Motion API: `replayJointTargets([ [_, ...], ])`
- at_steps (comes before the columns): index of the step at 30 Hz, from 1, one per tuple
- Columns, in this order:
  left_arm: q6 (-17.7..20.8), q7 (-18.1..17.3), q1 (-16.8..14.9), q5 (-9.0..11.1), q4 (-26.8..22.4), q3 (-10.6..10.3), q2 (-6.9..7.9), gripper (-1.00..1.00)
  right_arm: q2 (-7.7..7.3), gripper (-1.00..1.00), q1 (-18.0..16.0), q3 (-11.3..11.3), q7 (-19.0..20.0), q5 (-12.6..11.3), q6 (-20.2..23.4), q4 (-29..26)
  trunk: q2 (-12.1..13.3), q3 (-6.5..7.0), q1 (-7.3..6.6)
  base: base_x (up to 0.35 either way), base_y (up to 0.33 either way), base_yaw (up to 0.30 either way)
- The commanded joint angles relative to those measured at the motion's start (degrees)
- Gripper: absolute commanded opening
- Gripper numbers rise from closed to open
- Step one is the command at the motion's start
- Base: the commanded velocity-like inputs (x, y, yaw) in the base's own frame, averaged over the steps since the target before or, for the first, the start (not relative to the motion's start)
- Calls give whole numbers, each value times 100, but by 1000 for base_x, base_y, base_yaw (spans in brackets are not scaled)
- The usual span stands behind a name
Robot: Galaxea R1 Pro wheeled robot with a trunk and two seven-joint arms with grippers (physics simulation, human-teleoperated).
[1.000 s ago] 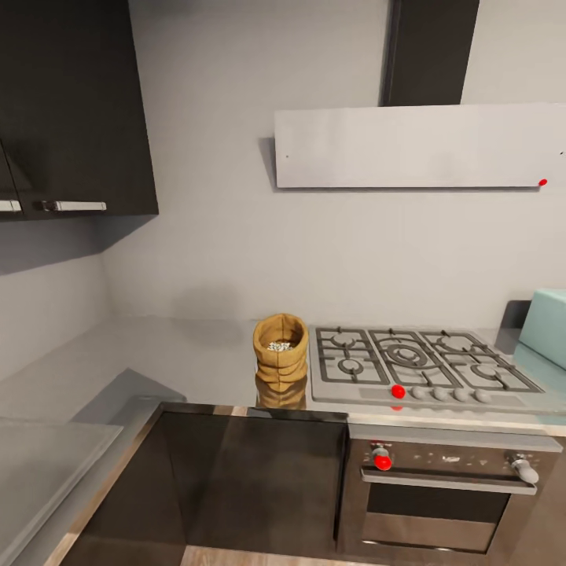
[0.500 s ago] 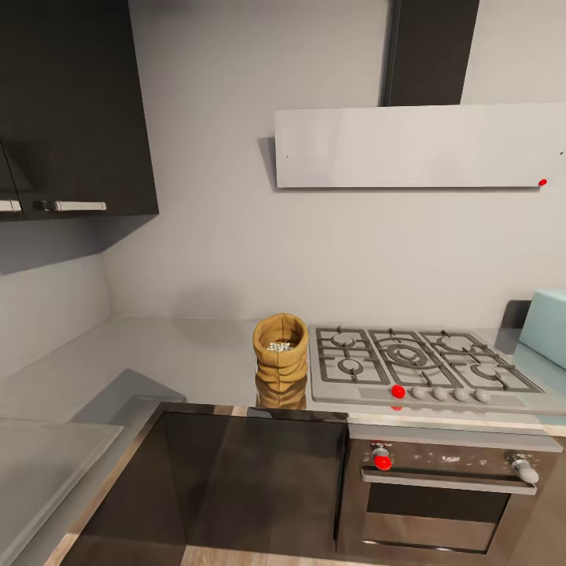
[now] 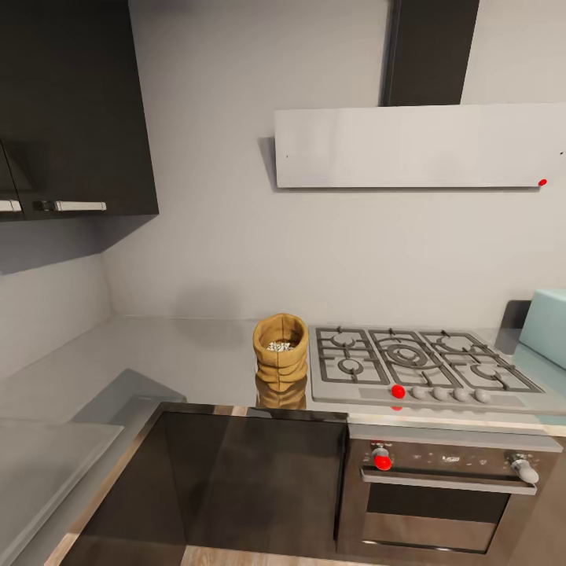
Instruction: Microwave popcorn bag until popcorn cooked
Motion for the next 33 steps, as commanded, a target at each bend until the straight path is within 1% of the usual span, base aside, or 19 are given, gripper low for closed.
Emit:
replayJointTargets([
  [1, -11, 1, -1, 39, -3, 11, -2, 100, 53, 100, -2, -49, 31, 55, -1, -135, -4, -7, 0, 0, 0, 0],
  [2, -11, 1, -1, 39, -3, 11, -2, 100, 140, 100, -1, -45, 34, 61, 7, -328, -4, -7, 0, 0, 0, 0],
  [4, -11, 1, -1, 39, -4, 11, -2, 100, 196, 100, -1, -26, 62, 61, 10, -470, -4, -7, 0, 0, 0, 0],
  [6, -11, 1, -1, 34, -4, 11, -2, 100, 242, 100, -6, 242, 165, 56, 14, -611, -4, -7, 0, 0, 0, 0],
  [8, -11, 1, -1, 33, 0, 11, -2, 100, 258, 100, 1, 432, 190, 42, 89, -794, -4, -7, 0, 0, 0, 0],
  [9, -11, 1, -1, 36, -2, 11, -2, 100, 308, 100, 7, 515, 200, 25, 304, -1024, -4, -7, 0, 0, 0, 0],
  [10, -11, 1, -1, 37, -3, 11, -2, 100, 418, 100, -26, 562, 218, 8, 679, -1315, -4, -7, 0, 0, 0, 0],
  [12, -11, 1, -1, 38, -3, 11, 0, 100, 442, 100, -170, 596, 308, -6, 1306, -1863, -4, -7, 0, 0, 0, 0],
  [13, -11, 1, -1, 38, -3, 11, 0, 100, 442, 100, -371, 615, 467, -23, 1874, -2464, -4, -7, 0, 0, 0, 0],
  [14, -11, 1, -1, 37, -4, 11, -1, 100, 442, 100, -546, 626, 647, -32, 2280, -2864, -4, -7, 0, 0, 0, 0],
  [15, -11, 1, -1, 38, -4, 11, -1, 100, 442, 100, -870, 651, 926, -50, 2799, -3263, -4, -7, 0, 0, 0, 0],
  [16, -11, 1, -1, 37, -4, 11, -1, 100, 442, 100, -1170, 674, 1086, -110, 3166, -3424, -4, -7, 0, 0, 0, 0],
  [17, -11, 1, -1, 38, -4, 11, -1, 100, 442, 100, -1407, 683, 1157, -215, 3425, -3485, -4, -7, 0, 0, 0, 0],
  [18, -11, 1, -1, 38, -4, 11, -2, 100, 442, 100, -1916, 698, 1242, -559, 3955, -3559, -4, -7, 0, 0, 0, 0],
  [20, -11, 1, -1, 37, -4, 11, -2, 100, 442, 100, -2308, 713, 1261, -837, 4289, -3584, -4, -7, 0, 0, 0, 0],
  [22, -11, 1, -1, 38, -4, 11, -2, 100, 442, 100, -2795, 719, 1272, -998, 4637, -3597, -4, -7, 0, 0, 0, 0],
  [26, -11, 1, -1, 39, -4, 11, -2, 100, 442, 100, -3392, 722, 1239, -1056, 4825, -3680, -4, -7, 0, 0, 0, 0],
  [29, -11, 1, -1, 39, -4, 11, -2, 100, 442, 100, -3510, 726, 1232, -1061, 4782, -4077, -4, -7, 0, 0, 0, 0],
  [33, -11, 1, -1, 39, -4, 11, -2, 100, 442, 100, -3532, 978, 1208, -1062, 4746, -4256, -4, -7, 0, 0, 0, 0],
])
